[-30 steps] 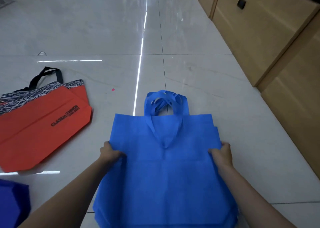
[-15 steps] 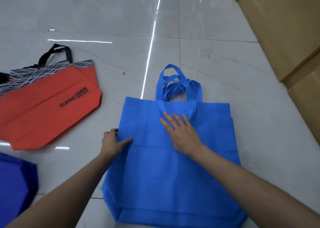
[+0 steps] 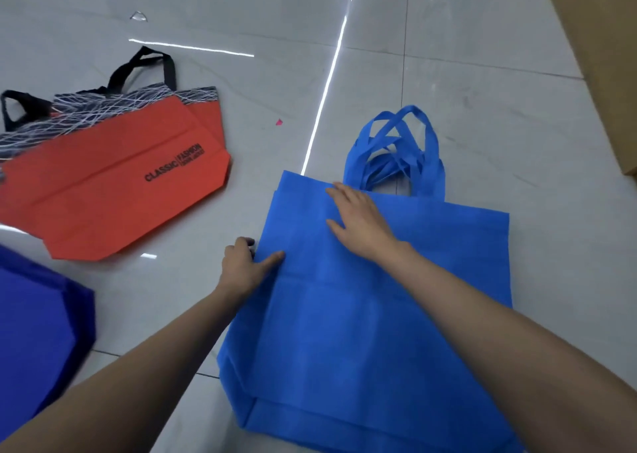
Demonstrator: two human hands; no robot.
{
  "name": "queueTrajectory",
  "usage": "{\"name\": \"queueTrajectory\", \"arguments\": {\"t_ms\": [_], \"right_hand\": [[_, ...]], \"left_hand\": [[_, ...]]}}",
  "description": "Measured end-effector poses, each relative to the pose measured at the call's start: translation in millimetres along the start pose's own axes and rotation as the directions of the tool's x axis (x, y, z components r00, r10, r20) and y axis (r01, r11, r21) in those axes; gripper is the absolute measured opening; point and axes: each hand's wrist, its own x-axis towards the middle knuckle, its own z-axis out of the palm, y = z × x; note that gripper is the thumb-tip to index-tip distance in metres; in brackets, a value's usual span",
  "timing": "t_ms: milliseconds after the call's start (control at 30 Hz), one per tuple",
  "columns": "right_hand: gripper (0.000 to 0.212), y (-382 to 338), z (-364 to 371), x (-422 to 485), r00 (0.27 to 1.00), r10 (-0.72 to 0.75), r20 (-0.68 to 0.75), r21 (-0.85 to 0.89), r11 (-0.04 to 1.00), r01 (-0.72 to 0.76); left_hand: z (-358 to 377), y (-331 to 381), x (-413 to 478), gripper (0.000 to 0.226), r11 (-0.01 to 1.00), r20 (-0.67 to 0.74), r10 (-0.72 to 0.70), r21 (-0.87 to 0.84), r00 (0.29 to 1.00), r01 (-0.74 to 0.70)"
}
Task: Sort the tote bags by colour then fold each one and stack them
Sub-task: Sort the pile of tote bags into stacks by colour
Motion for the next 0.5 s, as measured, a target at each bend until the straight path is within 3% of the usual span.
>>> {"name": "queueTrajectory", "arguments": {"t_ms": [67, 167, 233, 333, 400, 500], "right_hand": [[0.063, 0, 10, 10, 0.984, 0.134, 0.12, 0.054, 0.989, -0.141], [0.066, 4, 6, 32, 0.955, 0.254, 0.154, 0.052, 0.963, -0.264], [0.061, 4, 4, 39, 0.946, 0.266, 0.184, 0.0, 0.963, -0.271], [0.052, -4, 4, 28, 0.957, 0.222, 0.189, -0.019, 0.975, -0.223], [0.05, -5, 3, 12, 0.979, 0.174, 0.105, 0.012, 0.984, -0.176], [0.048, 5, -4, -33, 0.965, 0.208, -0.161, 0.135, 0.973, -0.188]], "left_hand": [[-3, -5, -8, 0.076, 0.999, -0.033, 0.048, -0.021, 0.998, -0.049], [-11, -22, -20, 0.078, 0.982, 0.094, 0.189, -0.043, 0.977, -0.186], [-17, -29, -23, 0.077, 0.97, 0.155, 0.23, 0.039, 0.961, -0.239], [-17, -25, -23, 0.073, 0.961, 0.133, 0.252, 0.086, 0.959, -0.264], [-16, -17, -24, 0.064, 0.965, 0.14, 0.244, 0.059, 0.96, -0.254], [-17, -11, -31, 0.056, 0.974, 0.143, 0.223, 0.001, 0.964, -0.225]]}}
